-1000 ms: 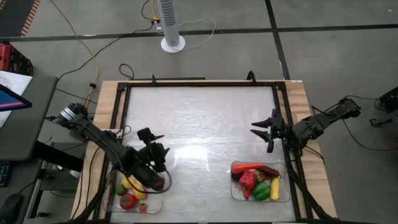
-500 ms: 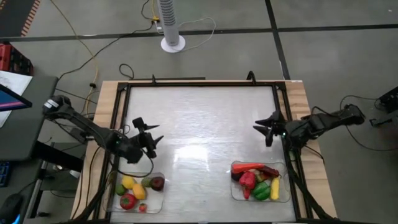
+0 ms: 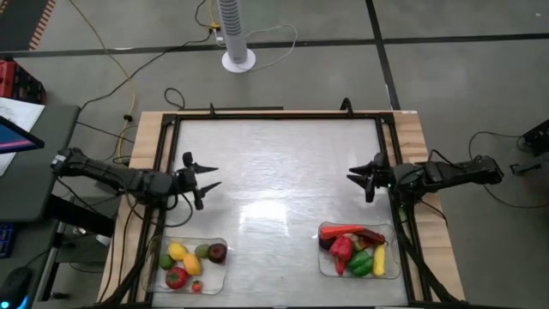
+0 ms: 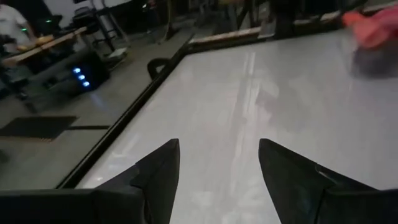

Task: Sort produce into baskets
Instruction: Return to Home Position

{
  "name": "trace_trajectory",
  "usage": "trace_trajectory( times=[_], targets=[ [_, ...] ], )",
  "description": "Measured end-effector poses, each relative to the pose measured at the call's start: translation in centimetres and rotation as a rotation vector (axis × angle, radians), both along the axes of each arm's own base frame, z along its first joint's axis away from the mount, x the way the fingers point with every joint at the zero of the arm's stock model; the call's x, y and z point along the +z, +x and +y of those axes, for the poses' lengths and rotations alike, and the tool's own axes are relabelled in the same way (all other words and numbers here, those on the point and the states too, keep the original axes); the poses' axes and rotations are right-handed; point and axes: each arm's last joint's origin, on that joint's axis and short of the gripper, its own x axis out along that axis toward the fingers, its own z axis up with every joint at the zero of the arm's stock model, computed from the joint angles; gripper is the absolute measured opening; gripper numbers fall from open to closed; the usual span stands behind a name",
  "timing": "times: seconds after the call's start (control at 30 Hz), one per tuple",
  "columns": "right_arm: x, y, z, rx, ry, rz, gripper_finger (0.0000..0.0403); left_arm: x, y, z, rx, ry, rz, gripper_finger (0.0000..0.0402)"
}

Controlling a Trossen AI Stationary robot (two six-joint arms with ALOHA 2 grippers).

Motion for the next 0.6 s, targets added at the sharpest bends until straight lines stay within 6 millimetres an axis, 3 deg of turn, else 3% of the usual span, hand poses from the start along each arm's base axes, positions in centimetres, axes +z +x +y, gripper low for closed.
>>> trace_trajectory(
  times=[0.17,0.4,0.6],
  targets=[
    [-0.1,-0.5,-0.2,0.023,-0.075,-0.081,0.0166,0.7,-0.5,1.0,-0.049,-0.047,-0.067,0.0194],
    [0.8,-2.0,-0.5,0.011,-0.168,-0.19,0.0166,0.8,-0.7,2.9,0.095,-0.095,-0.106,0.0176],
    [1.1,-1.2,-0.7,-0.118,-0.186,-0.336,0.0166,1.0,-0.9,3.9,0.191,-0.143,-0.155,0.0162]
  ],
)
